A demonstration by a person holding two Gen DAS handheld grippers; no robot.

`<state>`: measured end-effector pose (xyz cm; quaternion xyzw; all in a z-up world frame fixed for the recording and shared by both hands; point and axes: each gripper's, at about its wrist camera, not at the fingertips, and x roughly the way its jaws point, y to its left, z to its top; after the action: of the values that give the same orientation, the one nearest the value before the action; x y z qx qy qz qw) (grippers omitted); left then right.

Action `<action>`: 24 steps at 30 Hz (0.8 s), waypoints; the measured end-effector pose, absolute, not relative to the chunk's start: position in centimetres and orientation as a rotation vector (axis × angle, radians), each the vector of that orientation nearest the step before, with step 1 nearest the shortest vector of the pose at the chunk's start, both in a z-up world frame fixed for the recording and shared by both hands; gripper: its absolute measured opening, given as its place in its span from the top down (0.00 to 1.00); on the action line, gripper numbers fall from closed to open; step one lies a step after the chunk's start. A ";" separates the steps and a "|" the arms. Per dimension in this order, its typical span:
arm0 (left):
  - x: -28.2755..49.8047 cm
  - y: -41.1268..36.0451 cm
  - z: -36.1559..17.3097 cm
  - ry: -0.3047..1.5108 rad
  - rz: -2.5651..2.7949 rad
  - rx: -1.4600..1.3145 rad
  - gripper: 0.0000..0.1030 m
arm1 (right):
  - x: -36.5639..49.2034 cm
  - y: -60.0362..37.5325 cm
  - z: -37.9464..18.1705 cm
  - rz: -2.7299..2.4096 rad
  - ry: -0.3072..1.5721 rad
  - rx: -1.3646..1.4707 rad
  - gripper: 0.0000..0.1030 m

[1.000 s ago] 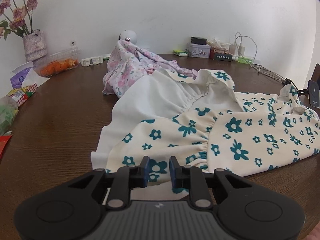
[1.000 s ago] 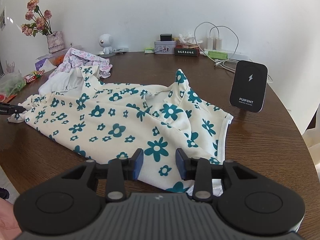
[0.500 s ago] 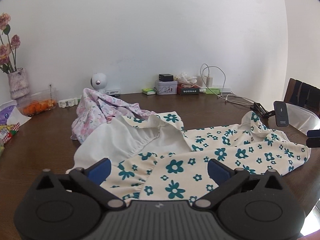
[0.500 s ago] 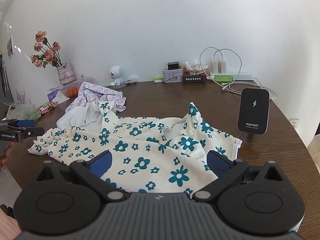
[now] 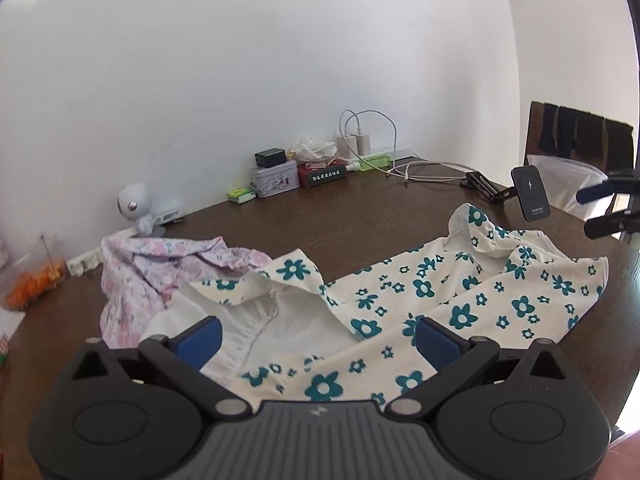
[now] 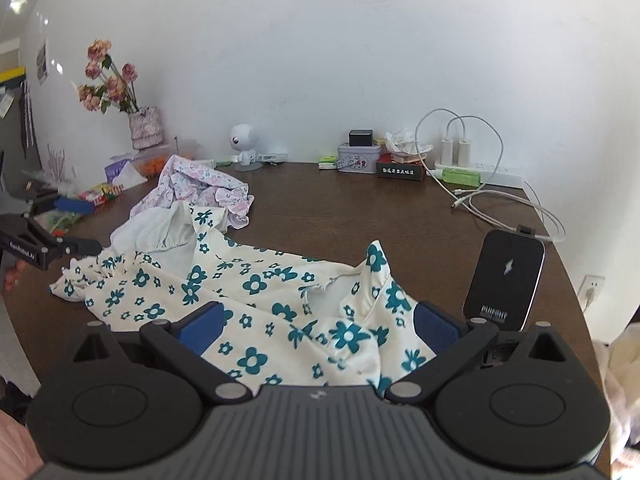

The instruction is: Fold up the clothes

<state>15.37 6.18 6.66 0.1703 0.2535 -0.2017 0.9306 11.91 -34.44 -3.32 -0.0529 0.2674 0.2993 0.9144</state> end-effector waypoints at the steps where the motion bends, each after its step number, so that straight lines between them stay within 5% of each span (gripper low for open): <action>1: 17.0 5.7 7.4 0.529 -0.422 0.380 0.00 | 13.4 -34.1 -2.9 0.627 0.573 -0.158 0.00; 12: 34.9 0.4 7.4 0.786 -0.547 0.499 0.09 | 28.5 -29.8 -3.6 0.786 0.925 -0.448 0.01; 24: 38.2 -1.9 0.7 1.029 -0.937 0.945 0.17 | 33.9 -27.7 -7.2 0.956 1.126 -0.563 0.05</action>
<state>38.22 -1.91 0.73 0.4187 0.4559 -0.4152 0.6667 33.91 -27.71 -7.17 -0.2530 0.5062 0.4298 0.7036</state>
